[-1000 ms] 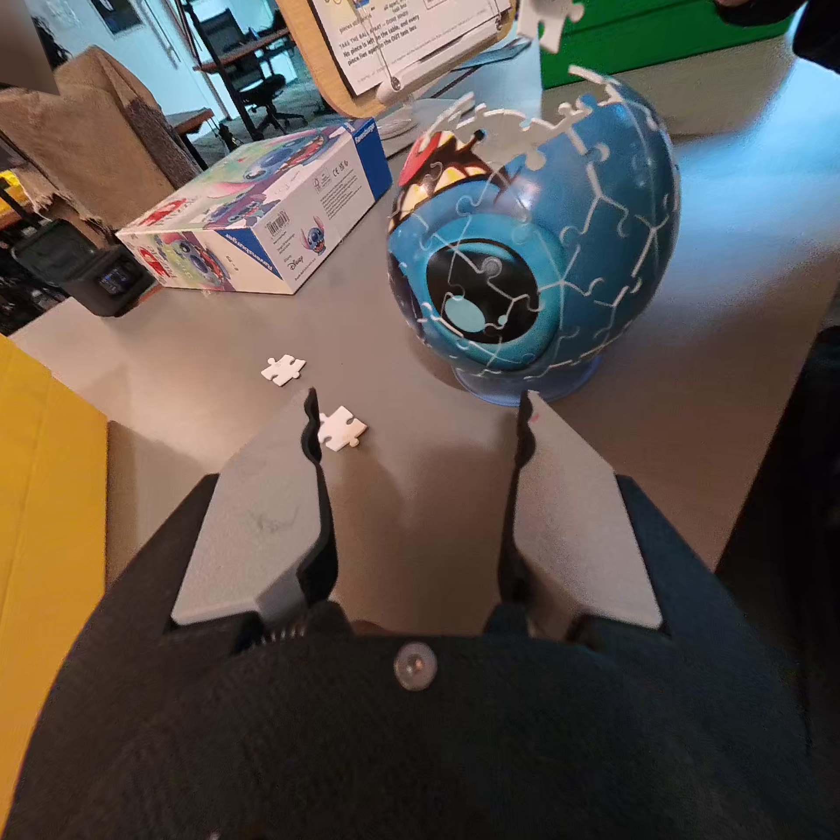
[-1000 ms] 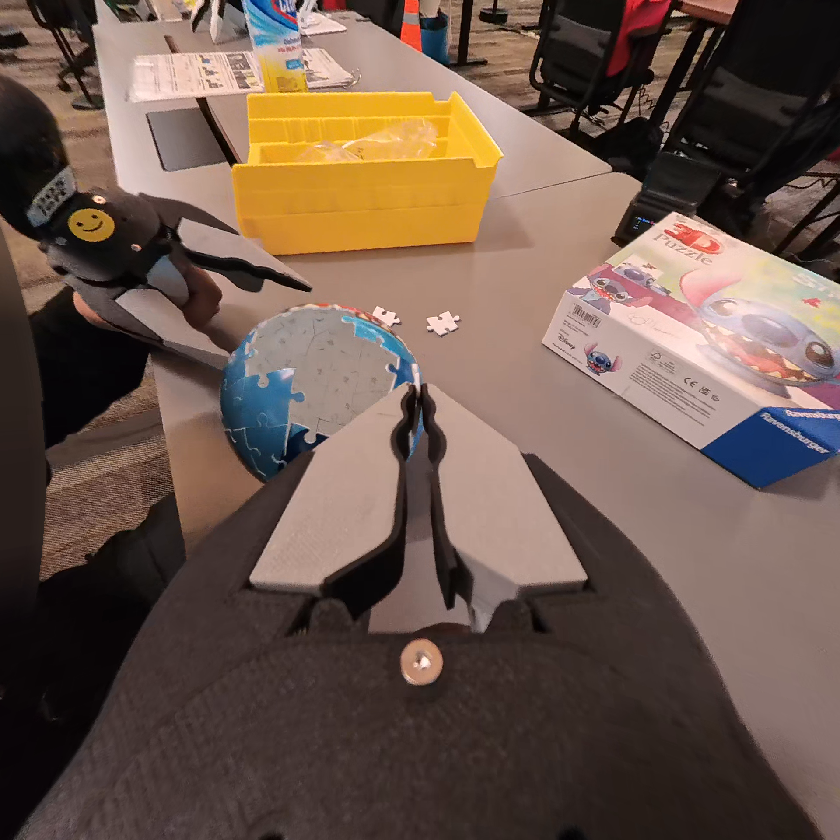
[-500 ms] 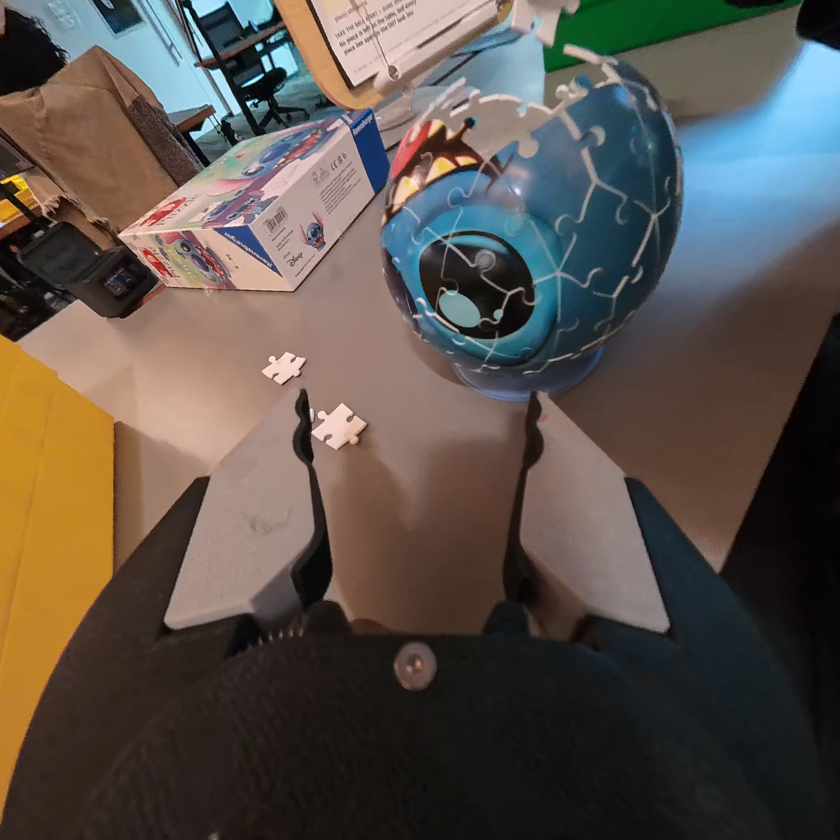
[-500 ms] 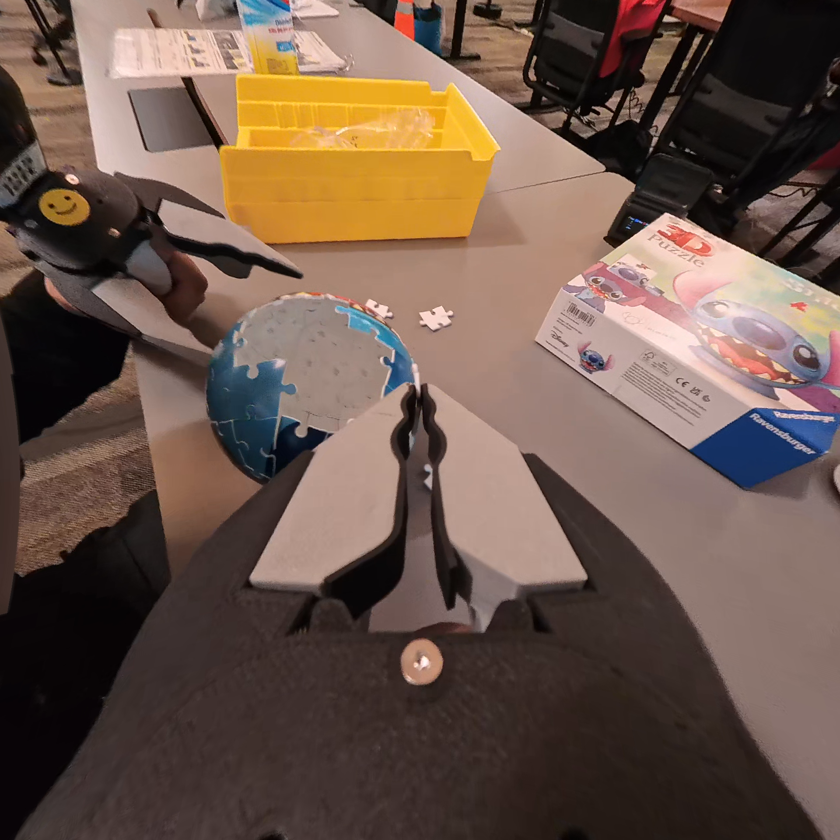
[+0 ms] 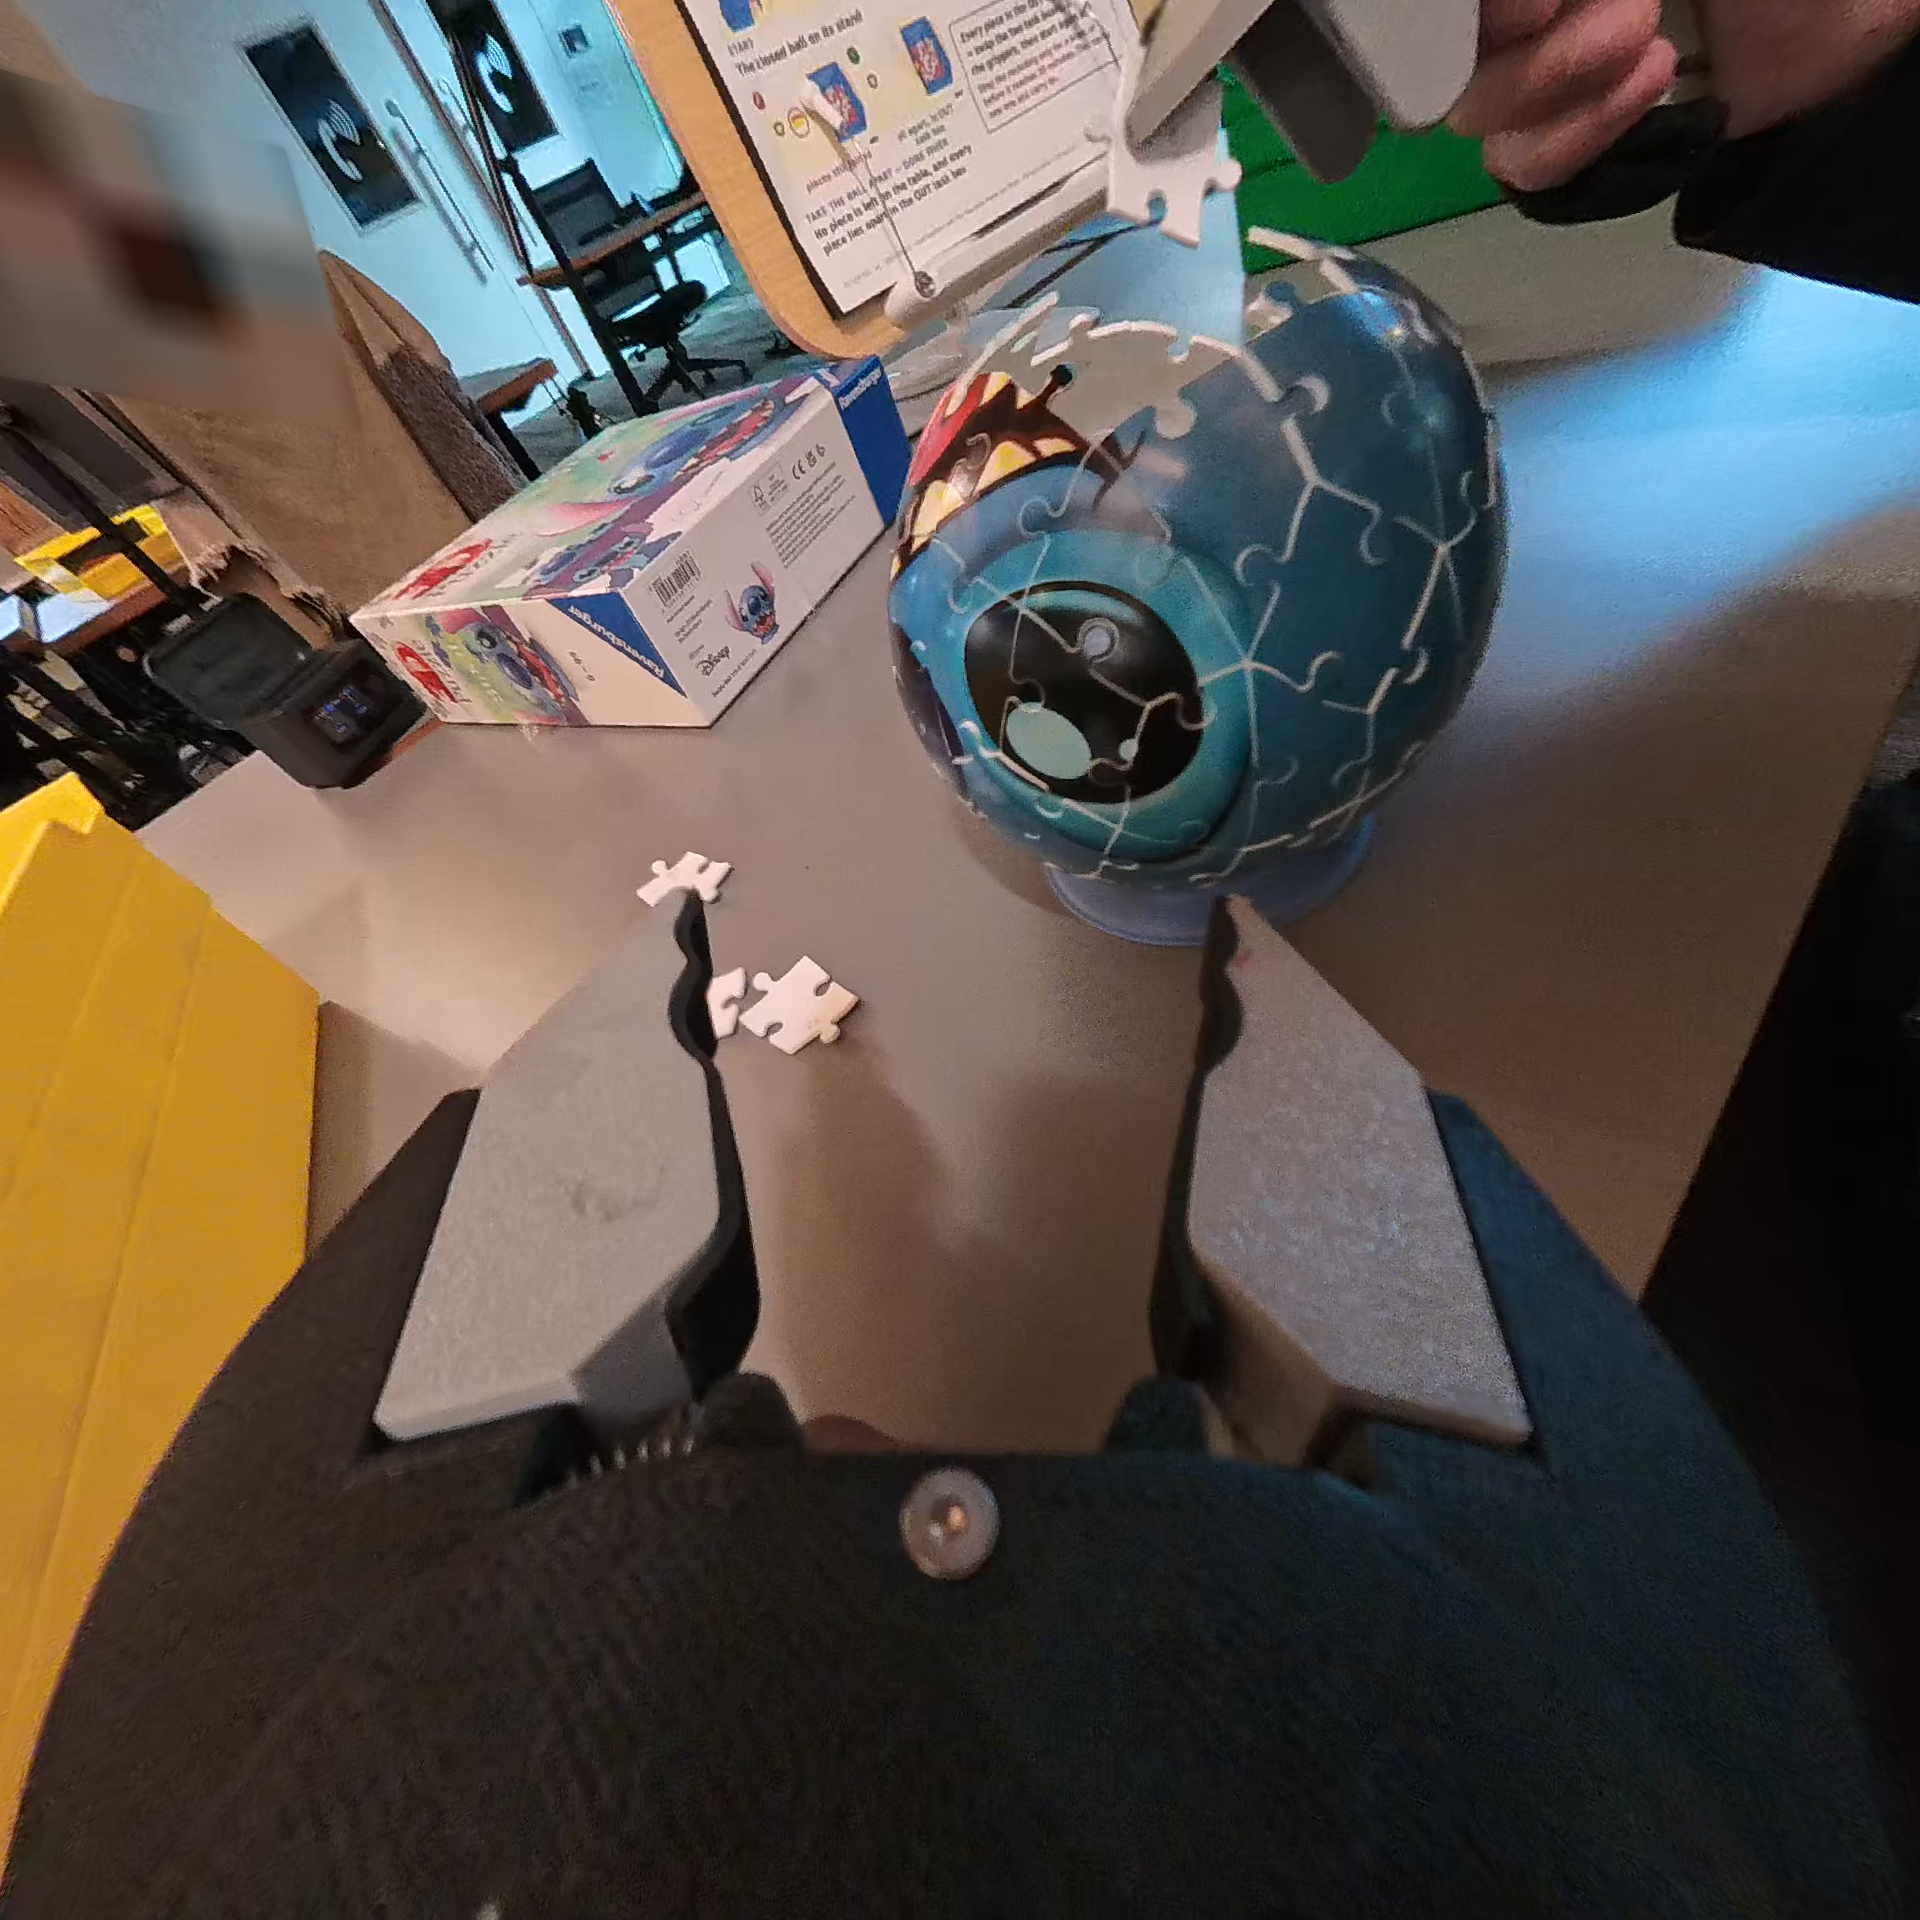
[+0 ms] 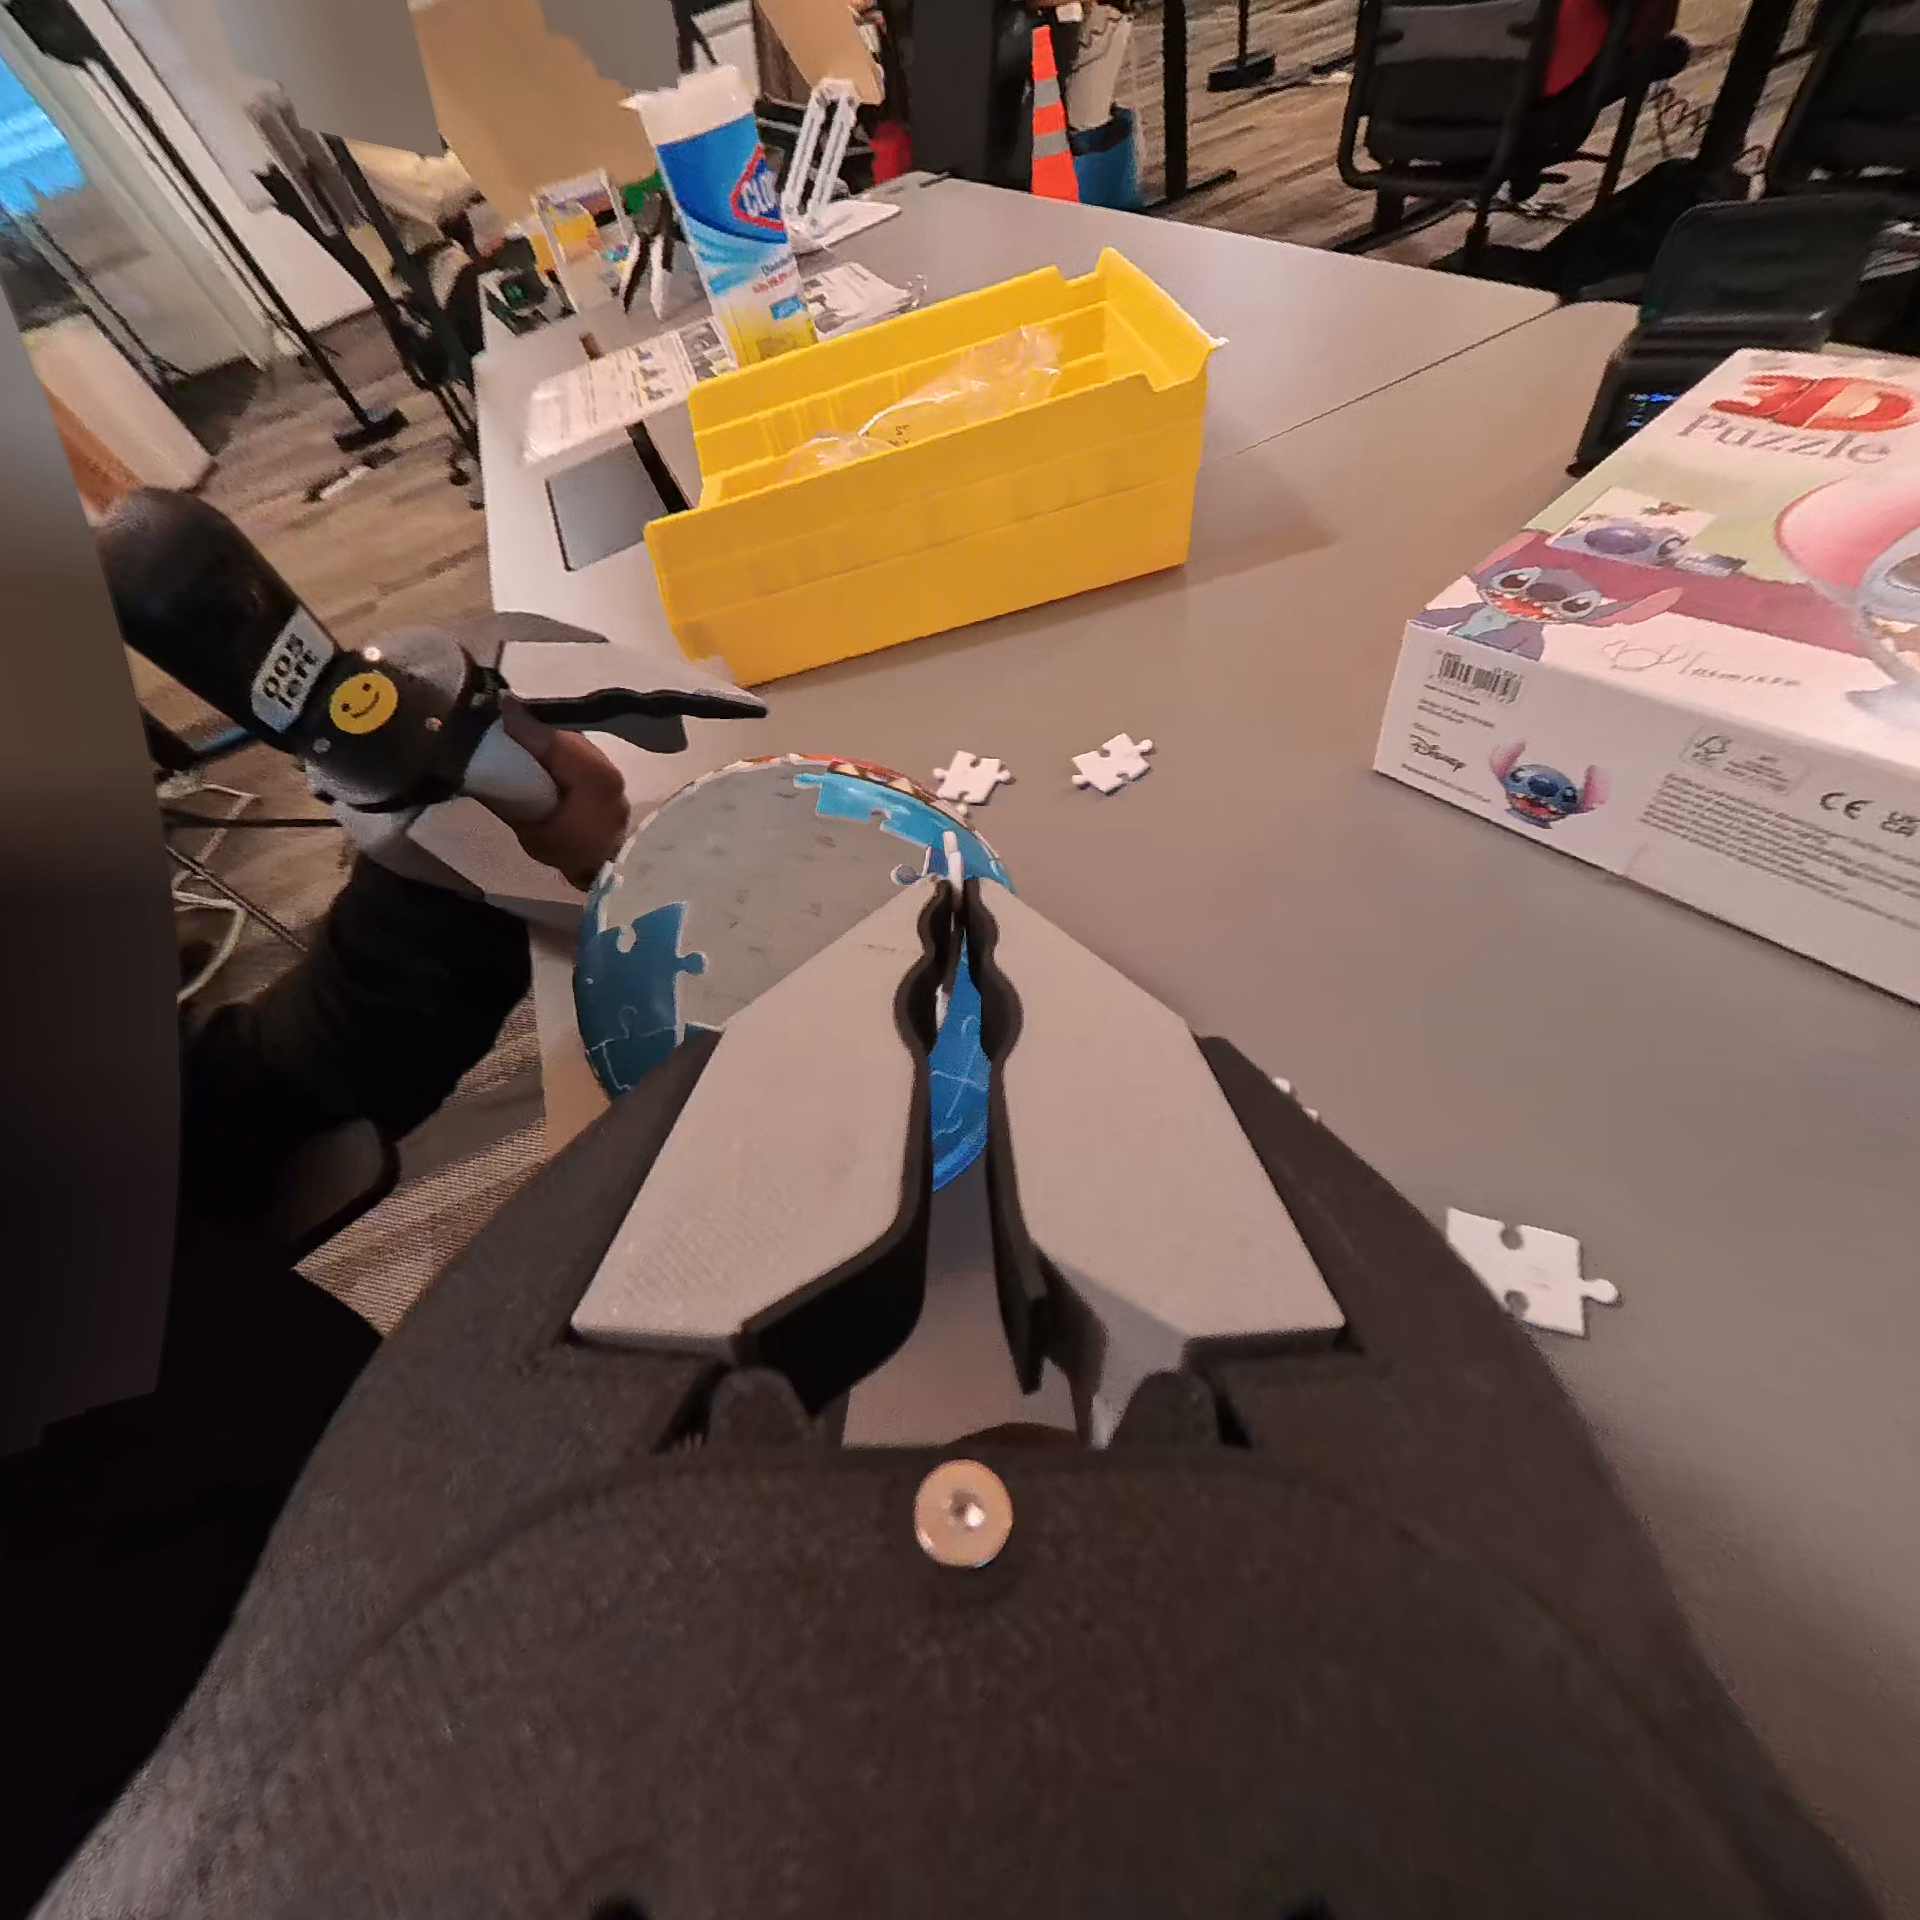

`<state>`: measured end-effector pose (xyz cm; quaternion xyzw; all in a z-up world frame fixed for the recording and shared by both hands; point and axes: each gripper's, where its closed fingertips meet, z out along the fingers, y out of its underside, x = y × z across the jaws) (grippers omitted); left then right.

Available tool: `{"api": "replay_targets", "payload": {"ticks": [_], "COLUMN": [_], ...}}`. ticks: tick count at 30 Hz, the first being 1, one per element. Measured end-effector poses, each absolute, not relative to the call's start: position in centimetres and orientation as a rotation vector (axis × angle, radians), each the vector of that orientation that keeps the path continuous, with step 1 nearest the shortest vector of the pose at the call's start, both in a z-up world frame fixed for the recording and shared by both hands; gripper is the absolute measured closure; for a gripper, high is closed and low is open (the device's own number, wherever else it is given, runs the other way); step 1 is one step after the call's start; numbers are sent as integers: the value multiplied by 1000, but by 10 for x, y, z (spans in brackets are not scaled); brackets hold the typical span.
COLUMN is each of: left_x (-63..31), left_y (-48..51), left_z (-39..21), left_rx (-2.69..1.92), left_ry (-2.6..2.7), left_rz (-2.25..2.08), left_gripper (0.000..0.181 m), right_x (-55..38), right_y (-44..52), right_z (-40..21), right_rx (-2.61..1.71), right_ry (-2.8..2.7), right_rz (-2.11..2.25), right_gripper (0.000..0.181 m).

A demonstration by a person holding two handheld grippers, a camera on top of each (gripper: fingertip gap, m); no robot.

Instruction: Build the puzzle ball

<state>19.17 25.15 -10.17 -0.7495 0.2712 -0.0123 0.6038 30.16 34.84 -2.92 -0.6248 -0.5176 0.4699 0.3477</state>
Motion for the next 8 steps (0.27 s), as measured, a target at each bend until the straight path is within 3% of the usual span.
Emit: {"api": "replay_targets", "payload": {"ticks": [8], "left_x": [139], "left_y": [228], "left_z": [-98], "left_rx": [-1772], "left_ry": [452], "left_rz": [82], "left_gripper": [86], "right_x": [310], "right_y": [371], "right_z": [-31], "right_rx": [-1557], "right_ry": [-1310], "right_rz": [1179], "right_gripper": [181]}}
